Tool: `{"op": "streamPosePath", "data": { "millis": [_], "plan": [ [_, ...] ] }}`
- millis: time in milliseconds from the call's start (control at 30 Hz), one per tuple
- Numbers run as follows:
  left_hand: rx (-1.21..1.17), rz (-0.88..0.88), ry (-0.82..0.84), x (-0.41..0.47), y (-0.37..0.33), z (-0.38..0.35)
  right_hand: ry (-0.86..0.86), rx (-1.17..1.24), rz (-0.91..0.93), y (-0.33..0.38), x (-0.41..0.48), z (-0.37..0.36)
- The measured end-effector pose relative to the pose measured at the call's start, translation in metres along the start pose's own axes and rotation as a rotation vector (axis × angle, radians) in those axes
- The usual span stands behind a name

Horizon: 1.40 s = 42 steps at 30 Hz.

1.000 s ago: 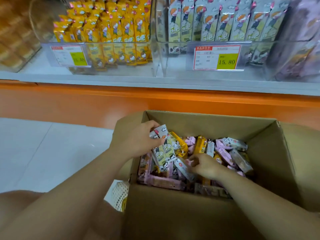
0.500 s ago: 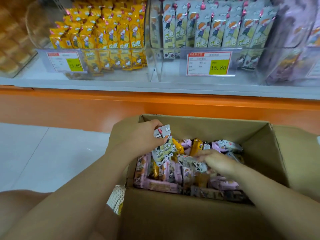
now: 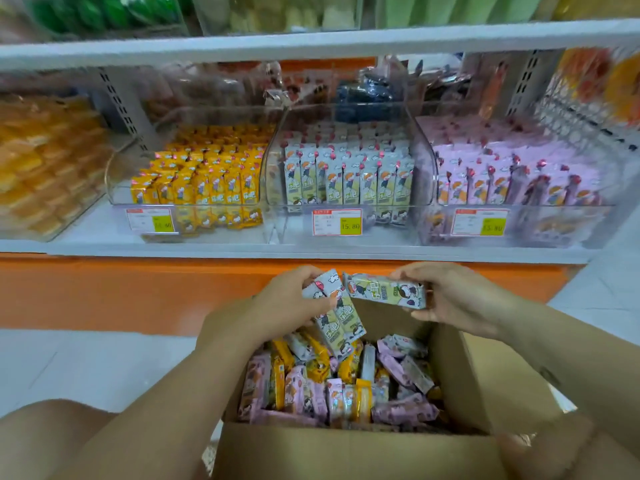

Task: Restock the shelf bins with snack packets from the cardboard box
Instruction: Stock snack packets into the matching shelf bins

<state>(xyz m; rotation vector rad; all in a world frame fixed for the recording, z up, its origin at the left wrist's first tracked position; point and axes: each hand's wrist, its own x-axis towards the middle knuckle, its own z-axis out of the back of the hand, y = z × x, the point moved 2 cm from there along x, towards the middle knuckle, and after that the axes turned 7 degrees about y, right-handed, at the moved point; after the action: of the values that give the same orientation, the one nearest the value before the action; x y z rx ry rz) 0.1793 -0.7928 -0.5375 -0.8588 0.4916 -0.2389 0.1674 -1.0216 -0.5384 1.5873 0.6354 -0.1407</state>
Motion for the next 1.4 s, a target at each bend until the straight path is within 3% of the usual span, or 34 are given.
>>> {"op": "streamPosePath", "data": {
  "millis": [167,300,467,600,767,867,1033,1267,1400],
  "plan": [
    [-0.041,-0.115,-0.027,0.000,-0.035,0.008,0.014,-0.106,0.133,0.016,-0.020,0.007],
    [0.031,-0.175,-0.070,-0.002,-0.059,0.017,0.025,-0.464,0.223,0.027,-0.022,0.008],
    [0.205,-0.282,-0.220,-0.008,-0.088,0.039,-0.194,-0.752,0.497,0.049,-0.016,-0.004],
    [0.240,-0.327,-0.343,0.004,-0.102,0.069,-0.290,-0.716,0.700,0.073,-0.006,-0.007],
    [0.352,-0.338,-0.488,0.031,-0.114,0.111,-0.409,-0.574,0.812,0.098,0.012,0.000],
    [0.462,-0.205,-0.466,0.061,-0.103,0.127,-0.417,-0.531,0.801,0.102,0.021,0.002],
    [0.727,0.035,-0.281,0.108,-0.089,0.124,-0.389,-0.551,0.729,0.097,0.034,0.002],
    [0.764,0.112,-0.209,0.147,-0.081,0.117,-0.419,-0.540,0.698,0.098,0.035,0.010],
    [0.639,0.046,-0.292,0.156,-0.069,0.113,-0.450,-0.528,0.703,0.098,0.036,0.015]
  ]
}}
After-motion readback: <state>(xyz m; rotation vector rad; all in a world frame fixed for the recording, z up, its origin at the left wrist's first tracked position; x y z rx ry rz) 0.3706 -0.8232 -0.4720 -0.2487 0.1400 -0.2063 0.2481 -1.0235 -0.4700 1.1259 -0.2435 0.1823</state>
